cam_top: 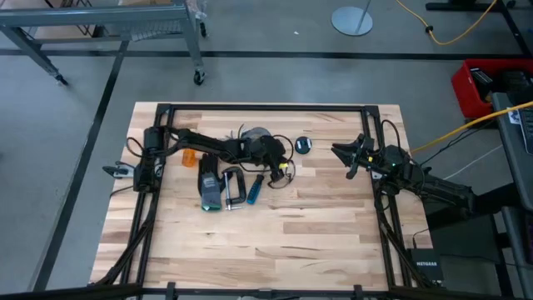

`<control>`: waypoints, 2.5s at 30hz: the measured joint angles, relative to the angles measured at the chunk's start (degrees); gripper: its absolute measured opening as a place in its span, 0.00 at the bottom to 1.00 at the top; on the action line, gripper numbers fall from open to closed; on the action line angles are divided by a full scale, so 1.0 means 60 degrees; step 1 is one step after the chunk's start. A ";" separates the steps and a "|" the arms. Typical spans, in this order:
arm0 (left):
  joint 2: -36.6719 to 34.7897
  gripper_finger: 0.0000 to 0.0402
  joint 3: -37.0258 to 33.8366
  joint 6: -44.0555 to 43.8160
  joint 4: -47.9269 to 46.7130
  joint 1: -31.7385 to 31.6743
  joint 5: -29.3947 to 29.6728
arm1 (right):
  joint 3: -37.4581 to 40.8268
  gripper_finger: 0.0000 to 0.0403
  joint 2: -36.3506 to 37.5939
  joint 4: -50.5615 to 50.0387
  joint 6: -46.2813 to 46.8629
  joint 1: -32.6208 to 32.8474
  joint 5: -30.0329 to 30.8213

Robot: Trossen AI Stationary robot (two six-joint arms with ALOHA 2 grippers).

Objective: Coil cords
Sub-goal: Uncoil the wire from the cable spool

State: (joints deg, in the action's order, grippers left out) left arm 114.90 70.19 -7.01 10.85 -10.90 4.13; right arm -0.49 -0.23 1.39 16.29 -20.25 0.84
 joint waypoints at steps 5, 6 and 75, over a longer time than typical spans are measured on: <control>-0.0169 0.02 0.0010 0.1011 0.1039 -0.0453 0.0150 | 0.0002 0.24 -0.0002 0.0000 -0.0004 0.0000 0.0000; -0.0169 0.04 0.0055 0.1170 0.1211 -0.0517 0.0135 | 0.0001 0.24 0.0000 0.0004 -0.0004 -0.0002 0.0000; 0.2542 0.41 0.2857 1.0374 0.0001 -0.0494 0.1161 | 0.0001 0.24 0.0000 0.0101 -0.0023 -0.0001 0.0031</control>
State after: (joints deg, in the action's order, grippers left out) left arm 130.15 87.33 55.23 10.86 -13.87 11.09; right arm -0.49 -0.23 2.00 16.16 -20.25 1.03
